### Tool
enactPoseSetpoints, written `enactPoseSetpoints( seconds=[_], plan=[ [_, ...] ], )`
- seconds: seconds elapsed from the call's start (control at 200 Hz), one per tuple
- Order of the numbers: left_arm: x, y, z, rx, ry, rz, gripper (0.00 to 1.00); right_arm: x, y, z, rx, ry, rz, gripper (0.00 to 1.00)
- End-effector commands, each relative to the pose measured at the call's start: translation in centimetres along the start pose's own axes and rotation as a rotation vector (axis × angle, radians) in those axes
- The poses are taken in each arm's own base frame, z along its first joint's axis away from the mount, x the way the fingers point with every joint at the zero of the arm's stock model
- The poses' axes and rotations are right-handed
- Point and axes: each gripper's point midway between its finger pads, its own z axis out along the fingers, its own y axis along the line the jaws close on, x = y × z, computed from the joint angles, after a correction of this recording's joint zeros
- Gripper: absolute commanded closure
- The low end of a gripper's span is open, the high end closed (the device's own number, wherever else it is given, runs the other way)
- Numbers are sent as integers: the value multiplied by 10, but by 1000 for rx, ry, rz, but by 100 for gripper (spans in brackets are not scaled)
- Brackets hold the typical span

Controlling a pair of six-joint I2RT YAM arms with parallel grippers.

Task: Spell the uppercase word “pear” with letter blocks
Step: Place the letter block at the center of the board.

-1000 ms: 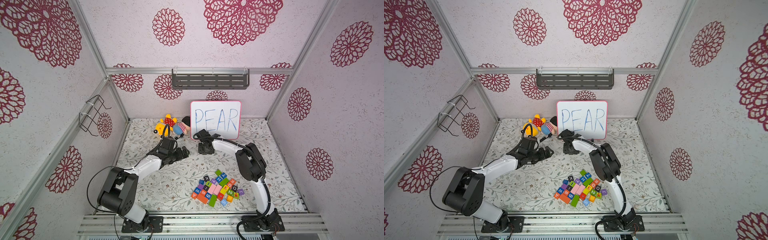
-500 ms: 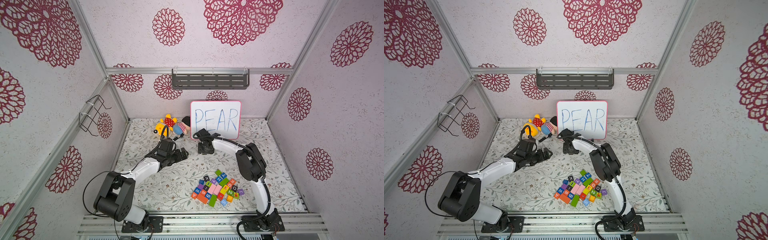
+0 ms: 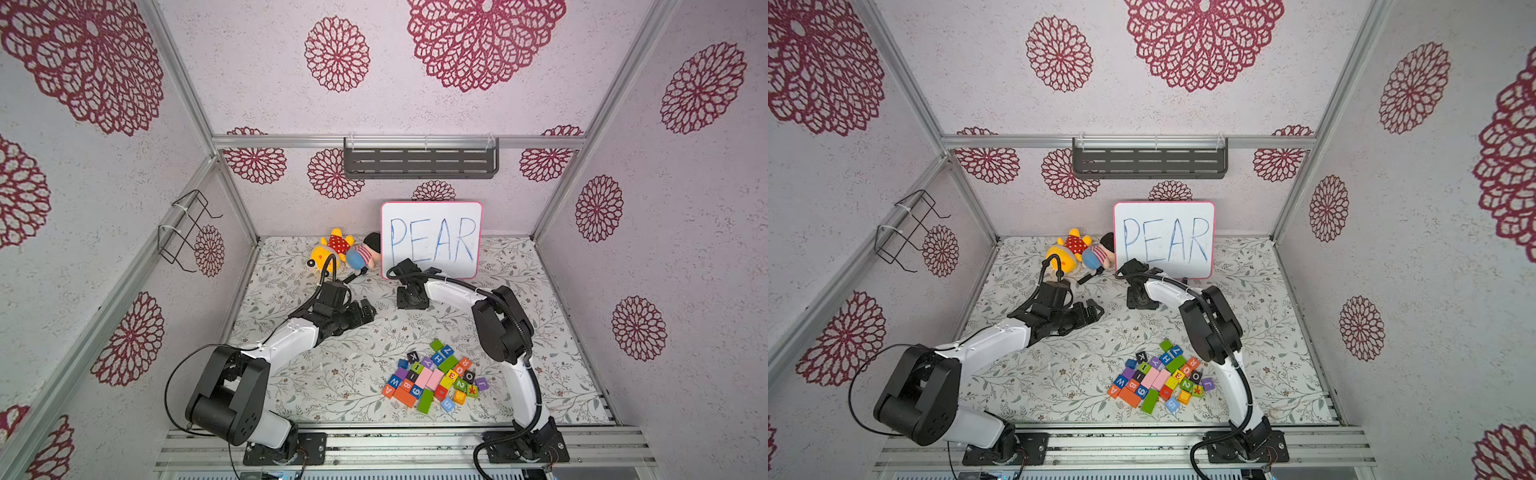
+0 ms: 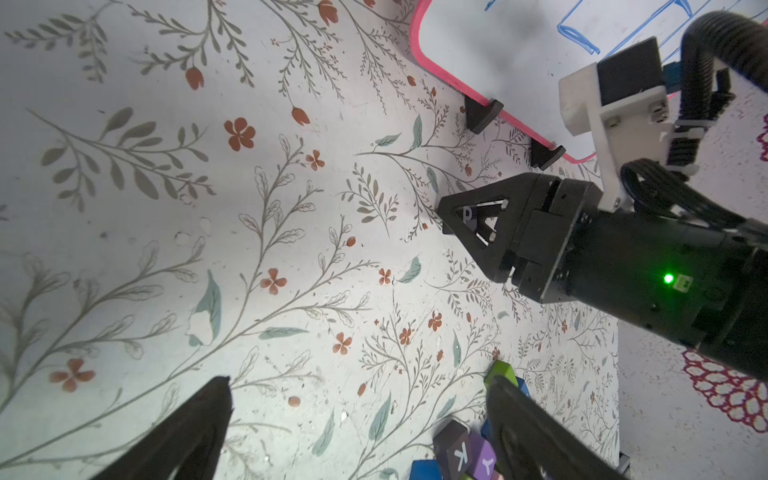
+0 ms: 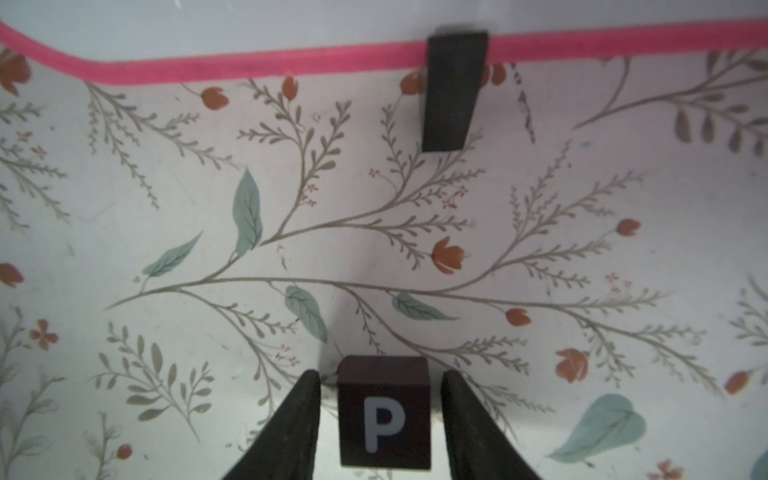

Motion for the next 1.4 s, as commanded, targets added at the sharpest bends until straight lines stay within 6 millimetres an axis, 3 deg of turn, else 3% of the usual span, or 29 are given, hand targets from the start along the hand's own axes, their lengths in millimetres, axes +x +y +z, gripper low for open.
enactPoseSetpoints(
  seconds=[0.0,0.27,0.706,1.096,1.396],
  plan=[
    [-5,-6,-7,20,-34,5,2,-8,1,-21,-9,-29,15,57],
    [-3,-5,-11,20,-40,9,2,-9,2,-18,1,-34,18,65],
    [-3,-4,-11,21,-40,20,2,-18,6,-14,17,-48,10,66],
    [0,-2,-10,22,-37,18,2,-16,6,-7,24,-40,6,64],
    [-1,-2,-11,18,-40,14,2,-18,7,-8,17,-43,7,56]
  ],
)
